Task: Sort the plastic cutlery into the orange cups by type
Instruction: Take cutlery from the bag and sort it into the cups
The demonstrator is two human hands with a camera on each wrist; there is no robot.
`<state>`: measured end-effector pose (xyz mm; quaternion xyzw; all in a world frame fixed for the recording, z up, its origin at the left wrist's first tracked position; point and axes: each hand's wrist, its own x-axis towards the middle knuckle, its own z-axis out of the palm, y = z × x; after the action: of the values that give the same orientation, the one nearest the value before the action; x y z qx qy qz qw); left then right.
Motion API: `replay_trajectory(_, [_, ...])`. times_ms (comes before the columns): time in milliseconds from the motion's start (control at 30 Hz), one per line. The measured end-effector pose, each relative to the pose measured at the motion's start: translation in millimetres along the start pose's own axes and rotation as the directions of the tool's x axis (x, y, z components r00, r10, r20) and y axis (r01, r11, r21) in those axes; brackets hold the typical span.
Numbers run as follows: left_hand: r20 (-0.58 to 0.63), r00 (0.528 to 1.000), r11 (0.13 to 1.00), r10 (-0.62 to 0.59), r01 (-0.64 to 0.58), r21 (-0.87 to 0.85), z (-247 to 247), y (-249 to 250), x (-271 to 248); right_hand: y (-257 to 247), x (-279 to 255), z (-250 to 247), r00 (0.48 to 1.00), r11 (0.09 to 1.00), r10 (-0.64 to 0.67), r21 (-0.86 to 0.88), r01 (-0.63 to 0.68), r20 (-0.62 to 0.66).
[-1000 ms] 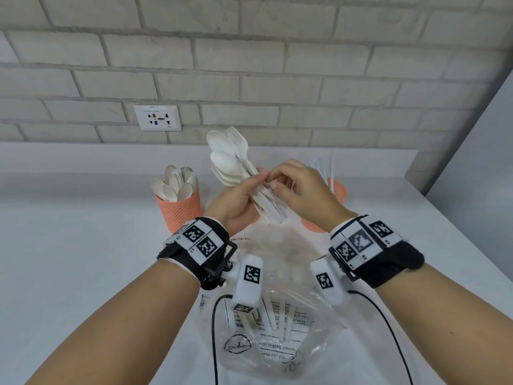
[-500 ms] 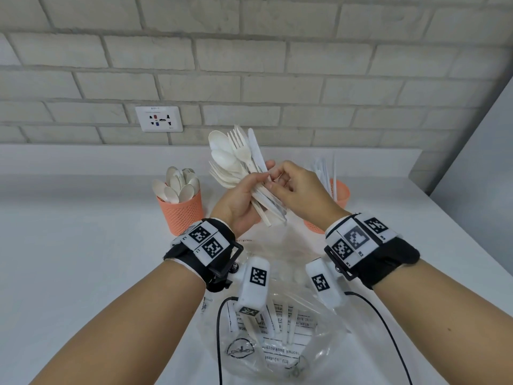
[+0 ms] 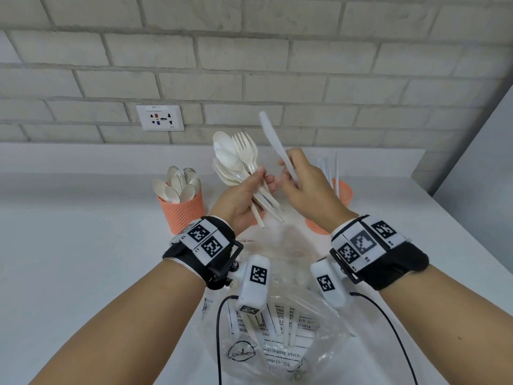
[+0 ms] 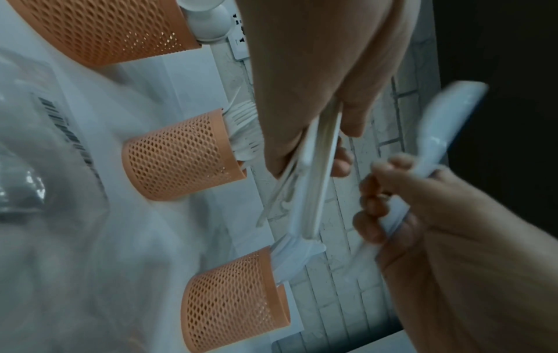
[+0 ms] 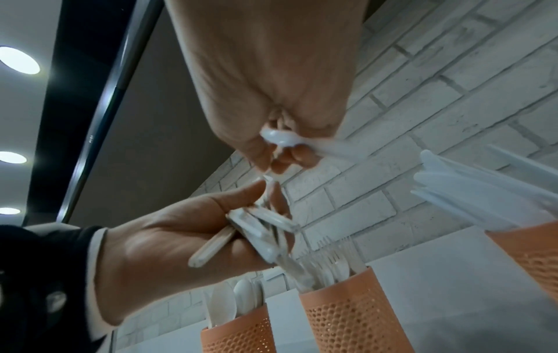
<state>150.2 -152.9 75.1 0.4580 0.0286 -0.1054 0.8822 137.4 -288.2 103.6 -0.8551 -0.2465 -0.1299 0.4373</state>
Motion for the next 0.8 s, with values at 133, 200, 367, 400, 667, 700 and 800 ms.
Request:
replay_trajectory(133, [0.029, 1.000, 0.996, 0.011, -0.013, 0.086, -2.2, -2.9, 1.8, 1.8, -1.7, 7.5, 0.992, 0.996, 0.040, 0.077, -0.049, 0.116])
replay_trajectory(200, [0.059, 0.998, 0.995, -0.002, -0.003, 0.096, -2.3, -3.8, 1.0, 6.1, 0.0, 8.1, 0.993, 0.994, 0.066, 0.085, -0.074, 0.099])
replay_trajectory(367, [0.134, 0.991, 0.999, -0.004, -0.003, 0.053, -0.1, -0.1, -4.6, 11.0, 4.0, 5.5, 0.988, 0.991, 0.104, 0.078, -0.113, 0.111])
replay_trajectory(400, [0.153, 0.988, 0.998, 0.003, -0.012, 0.059, 0.9, 0.2, -6.1, 12.4, 4.8, 4.4, 0.987, 0.992, 0.109, 0.058, -0.116, 0.120])
replay_trajectory(667, [0.081, 0.996, 0.996, -0.020, 0.013, 0.084, 4.1, -3.3, -5.0, 24.4, 3.9, 4.7, 0.987, 0.988, 0.154, -0.023, -0.153, 0.055])
replay_trajectory(700, [0.075, 0.997, 0.997, -0.017, 0.011, 0.081, 4.6, -3.6, -4.3, 25.1, 3.8, 5.4, 0.988, 0.989, 0.149, -0.012, -0.148, 0.037])
replay_trajectory(800, [0.069, 0.998, 0.994, -0.006, -0.001, 0.108, 6.1, -3.7, -5.0, 26.5, 5.2, 2.2, 0.985, 0.987, 0.162, -0.011, -0.162, 0.055])
